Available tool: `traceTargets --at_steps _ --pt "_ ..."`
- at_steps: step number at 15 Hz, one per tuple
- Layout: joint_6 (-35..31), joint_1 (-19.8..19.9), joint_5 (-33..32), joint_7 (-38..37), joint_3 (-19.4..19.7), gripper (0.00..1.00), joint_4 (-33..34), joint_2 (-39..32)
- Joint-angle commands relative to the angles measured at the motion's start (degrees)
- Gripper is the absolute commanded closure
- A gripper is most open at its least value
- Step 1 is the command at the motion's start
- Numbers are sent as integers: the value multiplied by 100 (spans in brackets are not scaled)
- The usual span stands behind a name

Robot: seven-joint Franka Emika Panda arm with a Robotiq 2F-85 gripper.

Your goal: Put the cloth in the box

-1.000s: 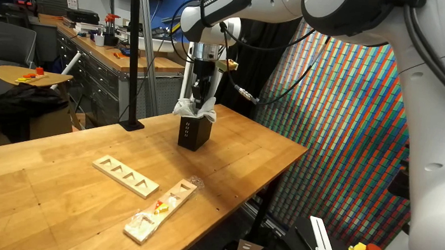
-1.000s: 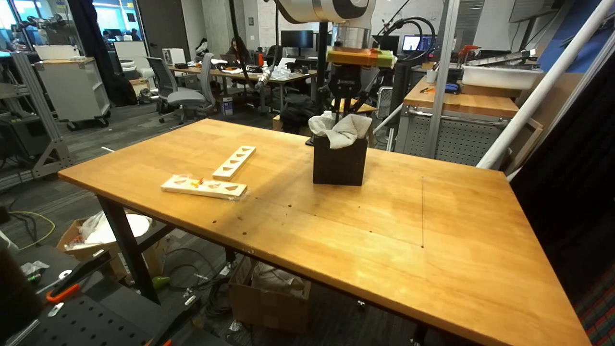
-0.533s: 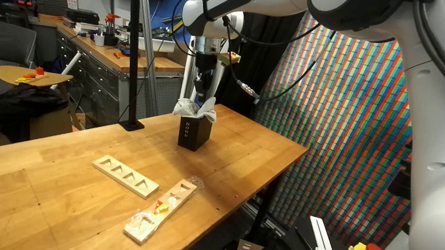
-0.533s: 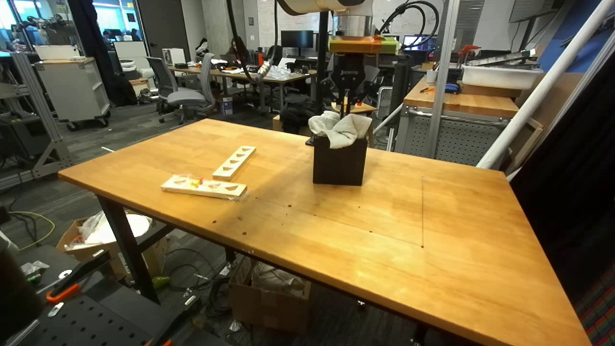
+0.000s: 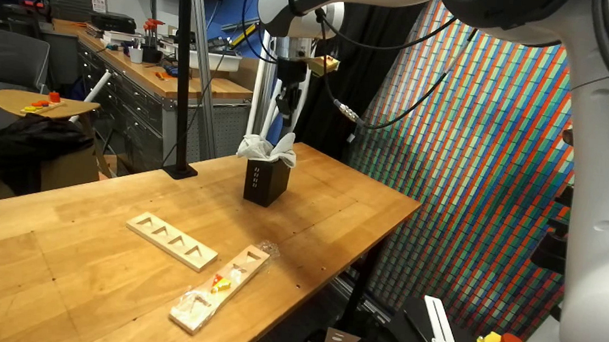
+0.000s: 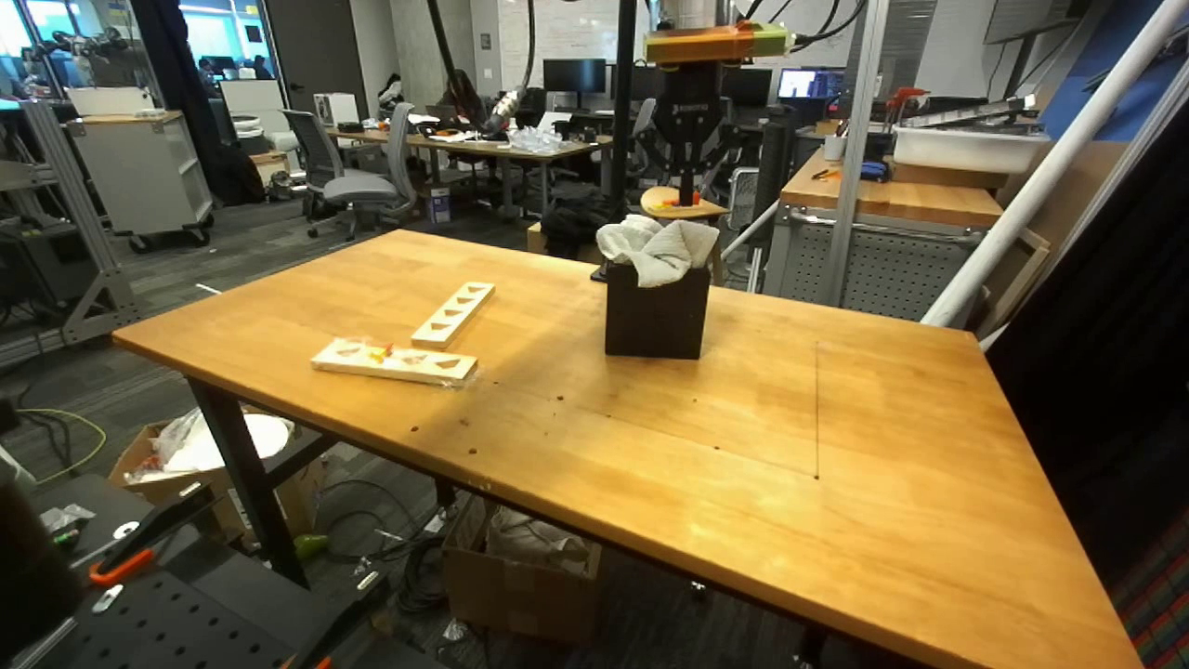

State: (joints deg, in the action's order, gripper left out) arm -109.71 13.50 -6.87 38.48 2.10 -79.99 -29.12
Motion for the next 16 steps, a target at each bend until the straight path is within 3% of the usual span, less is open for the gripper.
traceTargets --at_steps 1,7,16 --pt "-204 -32 -217 -122 172 98 -454 378" --pt "-312 -7 -208 -182 270 99 -830 484" --pt "-550 -39 -123 -180 183 98 -802 290"
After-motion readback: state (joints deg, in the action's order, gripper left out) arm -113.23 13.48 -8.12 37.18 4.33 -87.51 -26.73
